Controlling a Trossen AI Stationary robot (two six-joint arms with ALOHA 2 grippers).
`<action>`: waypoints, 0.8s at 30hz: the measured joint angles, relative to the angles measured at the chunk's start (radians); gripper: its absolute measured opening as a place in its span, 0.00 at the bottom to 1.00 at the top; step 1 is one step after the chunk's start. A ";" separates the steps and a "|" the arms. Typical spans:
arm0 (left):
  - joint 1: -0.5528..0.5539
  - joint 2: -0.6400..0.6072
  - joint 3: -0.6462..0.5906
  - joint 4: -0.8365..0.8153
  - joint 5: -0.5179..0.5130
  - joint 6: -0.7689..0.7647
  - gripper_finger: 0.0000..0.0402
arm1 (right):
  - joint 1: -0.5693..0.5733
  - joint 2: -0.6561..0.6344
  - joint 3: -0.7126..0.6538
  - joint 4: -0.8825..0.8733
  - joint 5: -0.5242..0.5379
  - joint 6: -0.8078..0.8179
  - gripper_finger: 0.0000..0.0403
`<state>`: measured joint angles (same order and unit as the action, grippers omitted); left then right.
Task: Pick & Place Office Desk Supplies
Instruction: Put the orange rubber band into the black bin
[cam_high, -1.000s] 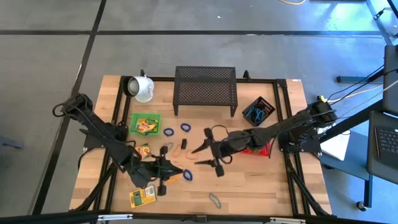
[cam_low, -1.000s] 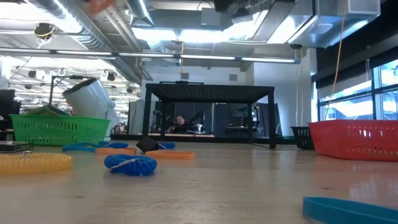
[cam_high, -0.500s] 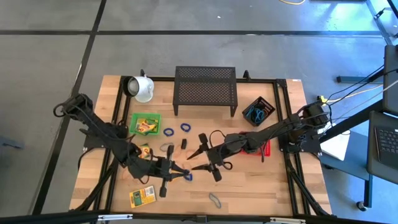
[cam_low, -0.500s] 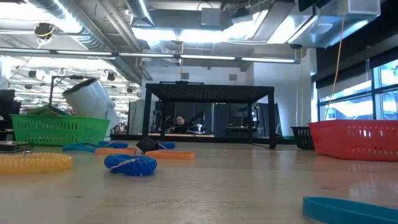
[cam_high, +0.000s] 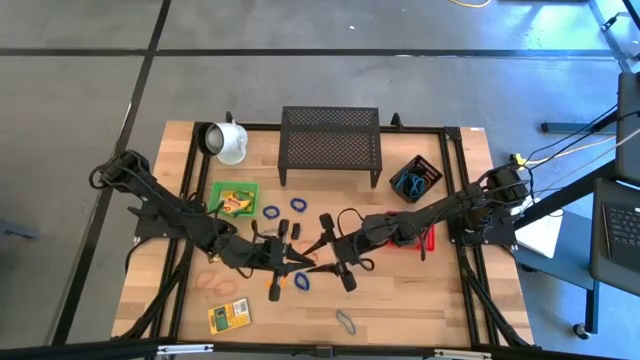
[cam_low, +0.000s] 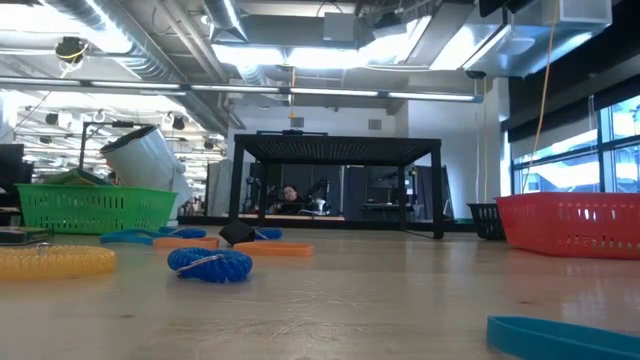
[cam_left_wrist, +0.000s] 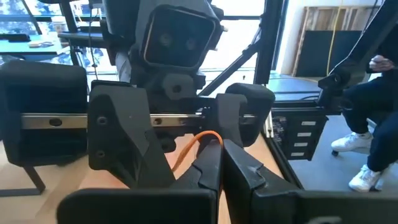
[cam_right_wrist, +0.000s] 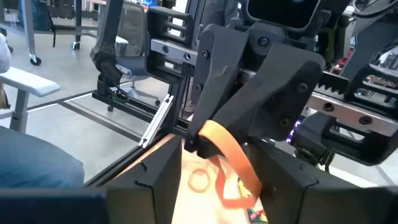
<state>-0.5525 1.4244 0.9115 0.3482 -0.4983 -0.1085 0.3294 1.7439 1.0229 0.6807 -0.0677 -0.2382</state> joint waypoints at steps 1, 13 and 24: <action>0.001 0.000 0.000 0.000 0.000 0.000 0.01 | 0.000 0.000 0.000 0.000 0.000 0.007 0.43; 0.001 -0.001 0.000 0.002 -0.008 0.026 0.01 | -0.001 0.000 0.000 -0.008 0.002 0.048 0.05; 0.000 -0.001 0.001 0.001 -0.055 -0.010 0.11 | -0.019 0.000 0.000 -0.007 0.002 0.181 0.01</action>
<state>-0.5526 1.4235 0.9123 0.3492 -0.5531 -0.1189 0.3103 1.7439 1.0229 0.6735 -0.0662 -0.0574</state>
